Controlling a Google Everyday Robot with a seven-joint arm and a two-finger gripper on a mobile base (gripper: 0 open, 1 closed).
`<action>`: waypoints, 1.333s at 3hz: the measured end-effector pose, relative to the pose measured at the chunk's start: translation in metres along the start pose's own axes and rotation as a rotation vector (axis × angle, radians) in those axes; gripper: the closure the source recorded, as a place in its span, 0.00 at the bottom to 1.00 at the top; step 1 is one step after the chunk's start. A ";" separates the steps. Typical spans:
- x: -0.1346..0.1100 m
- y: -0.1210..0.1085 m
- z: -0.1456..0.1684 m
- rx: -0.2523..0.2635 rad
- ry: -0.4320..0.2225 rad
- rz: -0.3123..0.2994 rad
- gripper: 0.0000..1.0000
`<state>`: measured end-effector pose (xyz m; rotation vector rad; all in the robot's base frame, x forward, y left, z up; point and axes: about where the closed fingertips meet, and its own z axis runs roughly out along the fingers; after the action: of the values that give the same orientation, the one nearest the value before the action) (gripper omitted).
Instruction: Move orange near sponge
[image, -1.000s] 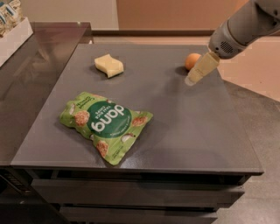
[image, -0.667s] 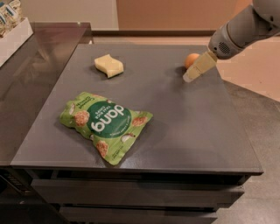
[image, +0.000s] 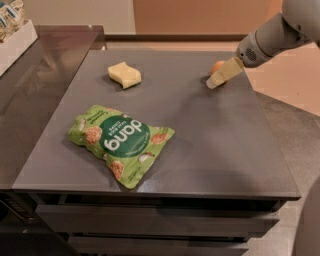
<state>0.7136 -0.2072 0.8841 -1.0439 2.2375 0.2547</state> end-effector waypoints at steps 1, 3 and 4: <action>-0.003 -0.011 0.013 -0.005 -0.007 0.025 0.00; 0.001 -0.027 0.026 0.002 0.001 0.063 0.42; 0.002 -0.029 0.023 0.005 -0.004 0.065 0.64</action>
Offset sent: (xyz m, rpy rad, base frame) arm 0.0404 -0.0130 -0.0137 0.0384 0.0198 -0.0617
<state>0.7449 -0.2181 0.8676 -0.9678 2.2699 0.2784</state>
